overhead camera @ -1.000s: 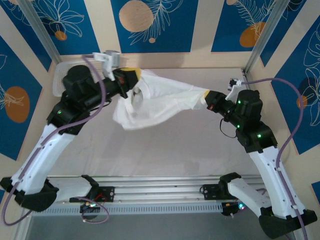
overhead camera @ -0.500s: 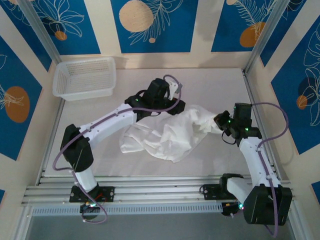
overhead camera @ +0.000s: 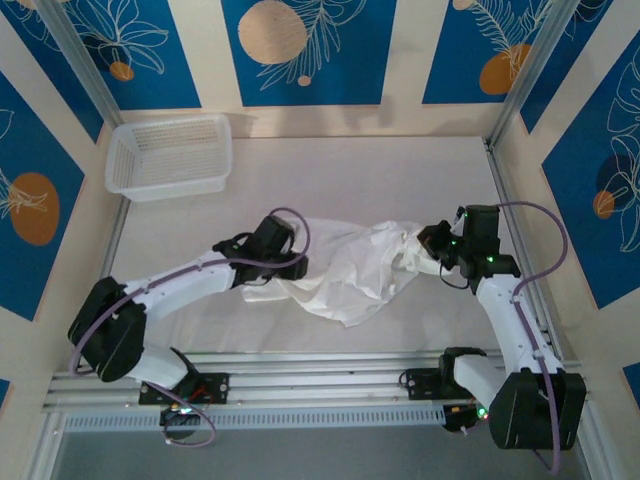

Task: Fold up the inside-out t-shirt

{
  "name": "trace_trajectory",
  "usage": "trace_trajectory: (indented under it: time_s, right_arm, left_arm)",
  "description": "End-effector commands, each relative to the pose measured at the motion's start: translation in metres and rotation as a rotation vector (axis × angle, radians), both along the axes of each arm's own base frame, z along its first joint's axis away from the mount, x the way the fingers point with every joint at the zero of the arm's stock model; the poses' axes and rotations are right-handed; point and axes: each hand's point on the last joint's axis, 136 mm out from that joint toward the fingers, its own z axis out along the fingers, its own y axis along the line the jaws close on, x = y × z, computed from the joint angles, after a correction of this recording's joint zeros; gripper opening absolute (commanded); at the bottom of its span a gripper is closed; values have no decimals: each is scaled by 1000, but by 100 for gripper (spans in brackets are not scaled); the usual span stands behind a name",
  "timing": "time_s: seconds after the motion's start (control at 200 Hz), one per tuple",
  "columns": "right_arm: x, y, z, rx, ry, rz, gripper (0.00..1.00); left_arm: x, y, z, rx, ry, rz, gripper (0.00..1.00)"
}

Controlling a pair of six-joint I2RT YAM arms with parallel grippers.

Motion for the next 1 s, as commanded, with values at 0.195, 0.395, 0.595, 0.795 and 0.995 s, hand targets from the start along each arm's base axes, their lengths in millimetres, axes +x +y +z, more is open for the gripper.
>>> trace_trajectory:
  time_s: [0.195, 0.395, 0.595, 0.795, 0.995]
  right_arm:
    - [-1, 15, 2, 3, -6, 71, 0]
    - [-2, 17, 0, -5, 0, 71, 0]
    - [1, 20, 7, -7, -9, 85, 0]
    - [3, 23, 18, 0, -26, 86, 0]
    - [20, 11, 118, -70, -247, 37, 0]
  left_arm:
    - [19, -35, -13, -227, 71, 30, 54]
    - [21, -41, -15, -287, 88, 41, 47]
    - [17, -36, -1, -279, 71, 34, 21]
    - [20, -32, 38, -315, 11, 22, 0]
    - [62, 18, 184, -384, -273, 82, 0]
